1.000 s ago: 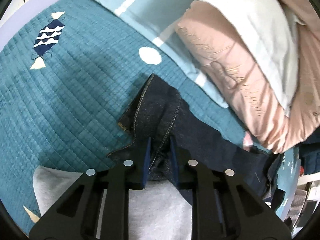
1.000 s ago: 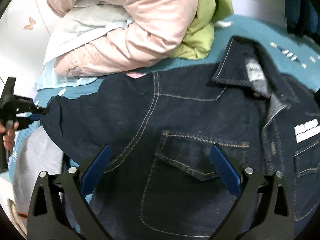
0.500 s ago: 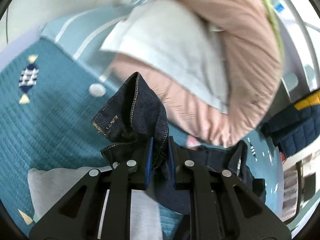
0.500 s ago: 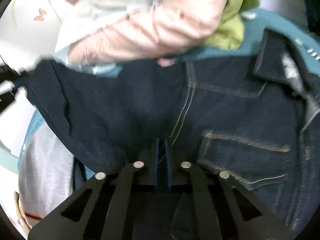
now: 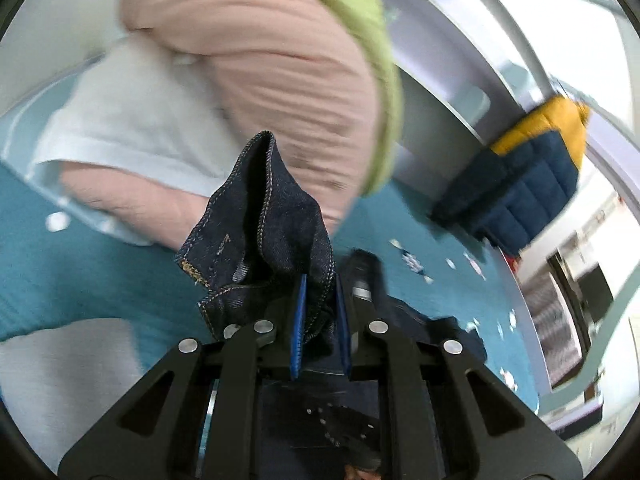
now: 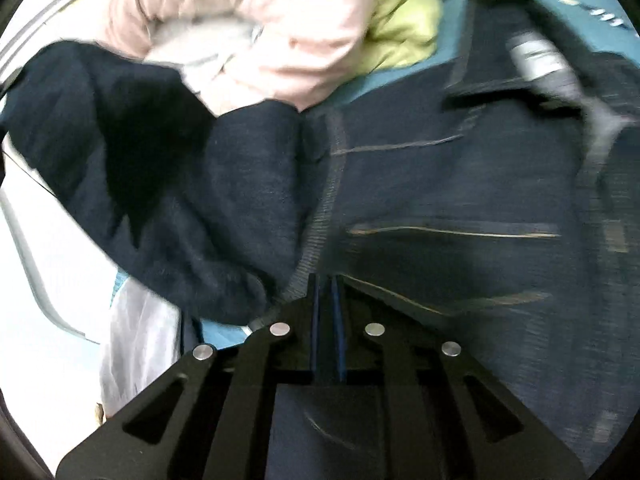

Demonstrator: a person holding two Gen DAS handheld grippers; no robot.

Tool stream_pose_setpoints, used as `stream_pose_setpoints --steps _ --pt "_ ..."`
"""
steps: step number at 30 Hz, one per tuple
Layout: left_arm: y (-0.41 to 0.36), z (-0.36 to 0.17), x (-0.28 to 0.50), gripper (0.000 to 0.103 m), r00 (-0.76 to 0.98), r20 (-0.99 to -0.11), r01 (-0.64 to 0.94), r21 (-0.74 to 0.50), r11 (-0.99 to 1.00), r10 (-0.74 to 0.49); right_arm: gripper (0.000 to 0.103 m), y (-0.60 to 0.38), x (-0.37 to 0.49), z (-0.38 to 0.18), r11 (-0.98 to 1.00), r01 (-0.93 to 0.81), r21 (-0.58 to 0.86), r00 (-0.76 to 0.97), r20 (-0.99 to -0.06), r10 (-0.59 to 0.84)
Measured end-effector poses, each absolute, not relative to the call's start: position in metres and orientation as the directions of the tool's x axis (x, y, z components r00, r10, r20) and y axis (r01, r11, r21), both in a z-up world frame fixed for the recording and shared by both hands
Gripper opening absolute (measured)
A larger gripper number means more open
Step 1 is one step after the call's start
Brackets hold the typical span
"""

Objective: Fold large clothes

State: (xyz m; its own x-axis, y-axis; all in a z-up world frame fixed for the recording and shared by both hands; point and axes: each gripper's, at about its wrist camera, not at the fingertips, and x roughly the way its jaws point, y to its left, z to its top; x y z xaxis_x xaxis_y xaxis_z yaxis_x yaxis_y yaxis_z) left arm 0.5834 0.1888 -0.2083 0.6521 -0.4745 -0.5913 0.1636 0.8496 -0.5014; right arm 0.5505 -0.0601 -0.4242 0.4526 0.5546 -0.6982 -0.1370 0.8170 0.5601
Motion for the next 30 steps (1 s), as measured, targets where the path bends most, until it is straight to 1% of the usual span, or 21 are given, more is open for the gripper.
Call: stream_pose_setpoints --steps 2,4,7,10,14,16,18,20,21,22,23,24,26,29,30 --pt "0.149 -0.210 0.588 0.014 0.626 -0.596 0.197 -0.502 0.842 -0.502 0.009 -0.100 0.536 -0.413 0.833 -0.117 0.541 0.489 -0.699 0.522" --pt "0.108 -0.221 0.592 0.014 0.598 -0.615 0.212 -0.497 0.842 -0.514 0.014 -0.136 0.522 -0.406 0.859 -0.089 0.505 0.523 -0.710 0.471" --pt "0.043 -0.249 0.597 0.014 0.544 -0.667 0.213 -0.477 0.853 -0.509 0.018 -0.206 0.497 -0.399 0.895 -0.020 0.445 0.561 -0.736 0.379" --pt "-0.015 -0.290 0.605 0.014 0.492 -0.726 0.201 -0.442 0.874 -0.480 0.020 -0.264 0.474 -0.397 0.918 0.062 0.392 0.567 -0.770 0.290" --pt "-0.074 -0.340 0.612 0.014 0.449 -0.811 0.155 -0.341 0.927 -0.374 0.024 -0.324 0.434 -0.400 0.915 0.154 0.374 0.583 -0.782 0.222" --pt "-0.088 -0.353 0.611 0.014 0.453 -0.832 0.137 -0.291 0.947 -0.321 0.027 -0.347 0.413 -0.402 0.898 0.182 0.401 0.604 -0.766 0.220" --pt "-0.107 -0.362 0.611 0.014 0.470 -0.844 0.131 -0.222 0.966 -0.258 0.028 -0.361 0.402 -0.407 0.877 0.224 0.424 0.610 -0.763 0.213" --pt "-0.119 -0.370 0.609 0.014 0.460 -0.856 0.134 -0.197 0.971 -0.237 0.028 -0.371 0.406 -0.409 0.853 0.230 0.468 0.607 -0.755 0.250" --pt "-0.124 -0.374 0.608 0.014 0.447 -0.858 0.138 -0.215 0.967 -0.254 0.029 -0.378 0.406 -0.407 0.845 0.238 0.478 0.613 -0.749 0.251" --pt "-0.131 -0.376 0.607 0.015 0.437 -0.861 0.136 -0.222 0.965 -0.260 0.033 -0.376 0.410 -0.404 0.847 0.243 0.472 0.617 -0.750 0.241" --pt "-0.141 -0.377 0.604 0.018 0.425 -0.866 0.141 -0.225 0.964 -0.265 0.037 -0.378 0.409 -0.402 0.855 0.245 0.456 0.624 -0.750 0.221" --pt "-0.147 -0.379 0.603 0.028 0.405 -0.870 0.157 -0.238 0.958 -0.282 0.043 -0.381 0.407 -0.402 0.860 0.252 0.444 0.627 -0.752 0.204" --pt "-0.161 -0.382 0.597 0.040 0.390 -0.866 0.190 -0.256 0.948 -0.312 0.043 -0.391 0.404 -0.406 0.849 0.269 0.455 0.619 -0.757 0.210" --pt "-0.172 -0.378 0.592 0.040 0.334 -0.838 0.258 -0.360 0.897 -0.432 0.043 -0.406 0.402 -0.412 0.816 0.314 0.485 0.621 -0.755 0.211" --pt "-0.170 -0.370 0.590 0.040 0.335 -0.811 0.272 -0.404 0.873 -0.480 0.043 -0.410 0.402 -0.413 0.811 0.327 0.486 0.623 -0.756 0.202"
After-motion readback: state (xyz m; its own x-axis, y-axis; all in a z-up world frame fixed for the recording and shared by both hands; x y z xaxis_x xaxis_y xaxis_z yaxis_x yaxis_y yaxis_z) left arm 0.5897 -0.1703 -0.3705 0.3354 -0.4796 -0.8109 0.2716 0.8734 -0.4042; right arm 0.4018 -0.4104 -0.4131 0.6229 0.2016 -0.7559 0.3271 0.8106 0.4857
